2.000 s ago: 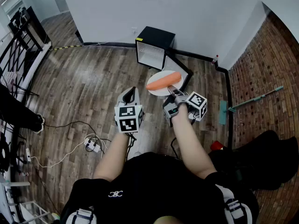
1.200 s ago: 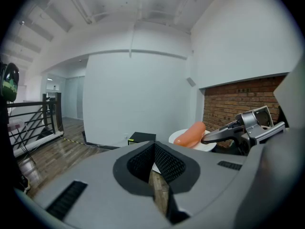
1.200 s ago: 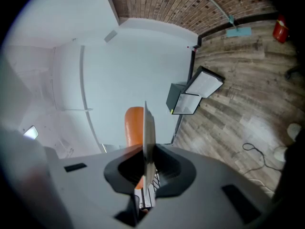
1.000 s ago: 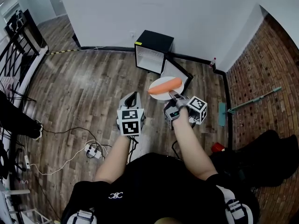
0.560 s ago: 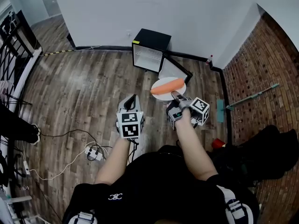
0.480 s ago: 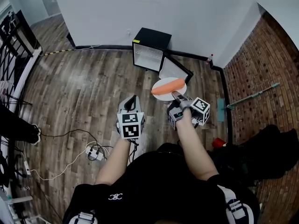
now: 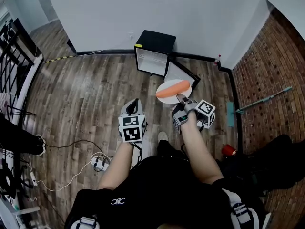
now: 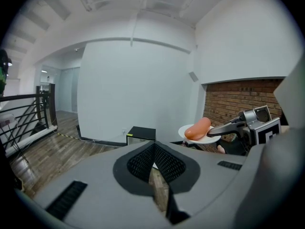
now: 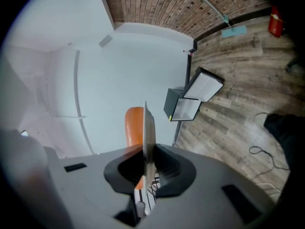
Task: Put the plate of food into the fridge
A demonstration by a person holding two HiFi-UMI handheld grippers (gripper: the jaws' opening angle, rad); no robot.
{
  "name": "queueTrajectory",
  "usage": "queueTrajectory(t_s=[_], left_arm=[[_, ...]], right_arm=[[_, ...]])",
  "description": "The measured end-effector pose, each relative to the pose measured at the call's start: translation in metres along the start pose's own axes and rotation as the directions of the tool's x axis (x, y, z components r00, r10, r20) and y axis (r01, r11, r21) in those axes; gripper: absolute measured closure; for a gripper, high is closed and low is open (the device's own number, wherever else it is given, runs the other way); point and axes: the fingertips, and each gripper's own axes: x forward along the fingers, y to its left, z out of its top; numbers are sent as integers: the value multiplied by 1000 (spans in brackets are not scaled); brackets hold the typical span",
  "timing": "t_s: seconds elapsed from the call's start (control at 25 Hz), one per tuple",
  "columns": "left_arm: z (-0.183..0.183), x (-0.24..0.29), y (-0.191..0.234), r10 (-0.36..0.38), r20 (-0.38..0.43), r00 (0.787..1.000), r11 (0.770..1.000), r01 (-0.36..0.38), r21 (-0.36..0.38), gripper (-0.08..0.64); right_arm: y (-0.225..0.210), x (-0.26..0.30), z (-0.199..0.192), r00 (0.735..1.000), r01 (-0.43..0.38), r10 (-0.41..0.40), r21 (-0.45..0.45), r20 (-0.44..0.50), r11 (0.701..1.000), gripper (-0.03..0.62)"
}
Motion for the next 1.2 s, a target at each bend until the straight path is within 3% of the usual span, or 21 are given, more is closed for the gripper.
queueTrajectory(t_s=[0.28,0.6,1.2], left_arm=[[54,88,-15,3,12,1000,997,-4,77,566],[81,168,-19,54,3,999,996,-54,73,566],[103,255,-9,134,-28,991,990,-132,54,565]], right_arm=[[26,64,73,999,-29,29,-10,14,1000,551],[37,132,129,999,-9,10,2,-36,1000,551],[42,217,170,989,6,-9,-23,-151,1000,551]])
